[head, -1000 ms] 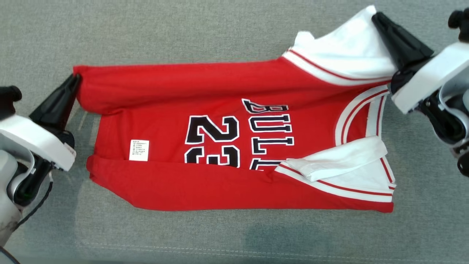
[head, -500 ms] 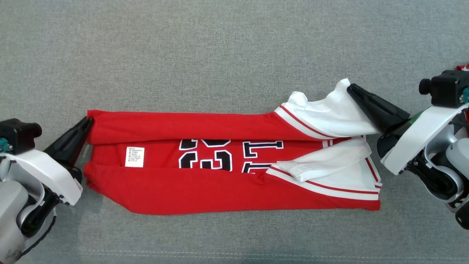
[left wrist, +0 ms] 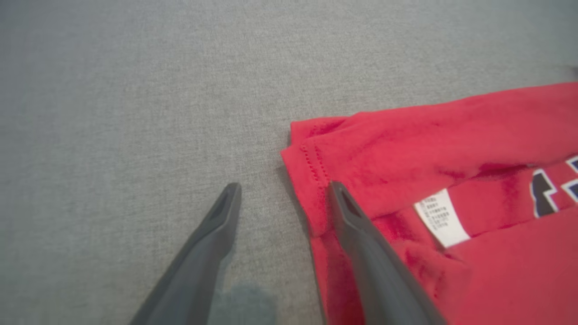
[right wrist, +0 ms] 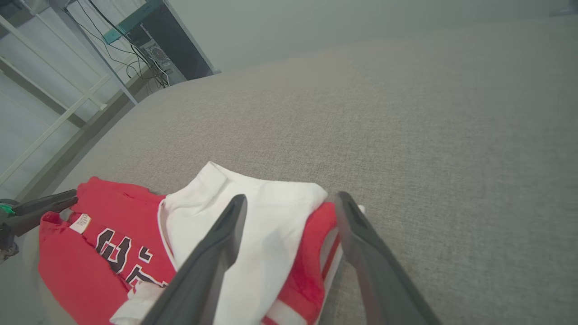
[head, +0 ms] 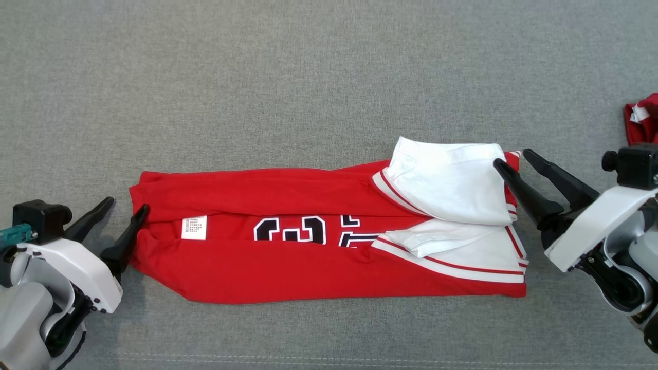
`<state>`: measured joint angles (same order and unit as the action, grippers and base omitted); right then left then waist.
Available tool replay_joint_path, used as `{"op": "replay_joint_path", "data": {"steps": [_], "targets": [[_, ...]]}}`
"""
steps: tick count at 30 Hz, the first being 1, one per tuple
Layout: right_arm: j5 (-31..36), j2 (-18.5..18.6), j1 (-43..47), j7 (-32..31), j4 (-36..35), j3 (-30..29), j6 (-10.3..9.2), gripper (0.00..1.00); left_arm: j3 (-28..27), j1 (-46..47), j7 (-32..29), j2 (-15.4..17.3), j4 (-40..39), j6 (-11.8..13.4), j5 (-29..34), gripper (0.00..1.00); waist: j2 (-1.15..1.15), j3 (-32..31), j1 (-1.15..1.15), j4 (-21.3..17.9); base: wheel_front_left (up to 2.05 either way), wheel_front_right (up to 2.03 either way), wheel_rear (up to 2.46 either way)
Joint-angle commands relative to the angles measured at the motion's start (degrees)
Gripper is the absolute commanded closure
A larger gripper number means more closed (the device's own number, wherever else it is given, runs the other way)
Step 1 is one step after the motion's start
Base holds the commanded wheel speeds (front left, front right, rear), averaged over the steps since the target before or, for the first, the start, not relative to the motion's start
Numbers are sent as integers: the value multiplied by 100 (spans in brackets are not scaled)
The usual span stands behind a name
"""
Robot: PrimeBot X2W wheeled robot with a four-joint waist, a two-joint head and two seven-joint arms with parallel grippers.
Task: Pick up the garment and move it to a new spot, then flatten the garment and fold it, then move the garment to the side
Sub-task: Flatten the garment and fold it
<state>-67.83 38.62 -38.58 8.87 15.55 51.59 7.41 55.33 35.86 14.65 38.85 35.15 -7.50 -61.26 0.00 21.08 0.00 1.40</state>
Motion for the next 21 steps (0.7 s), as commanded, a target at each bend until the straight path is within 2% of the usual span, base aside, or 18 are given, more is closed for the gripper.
{"op": "replay_joint_path", "data": {"steps": [1,9,21], "targets": [[-45,176,253,104,-72,-54,8,0,-268,-8,35,263,-5,1,55,0,0,-54,0,11,0,0,0],[-96,29,726,425,344,-318,8,0,-1257,-563,35,-201,-56,86,653,0,0,-509,0,77,0,0,0],[322,-457,1263,602,707,-852,8,0,-2842,-1712,35,-765,-914,666,1666,0,0,-989,0,61,0,0,0]]}}
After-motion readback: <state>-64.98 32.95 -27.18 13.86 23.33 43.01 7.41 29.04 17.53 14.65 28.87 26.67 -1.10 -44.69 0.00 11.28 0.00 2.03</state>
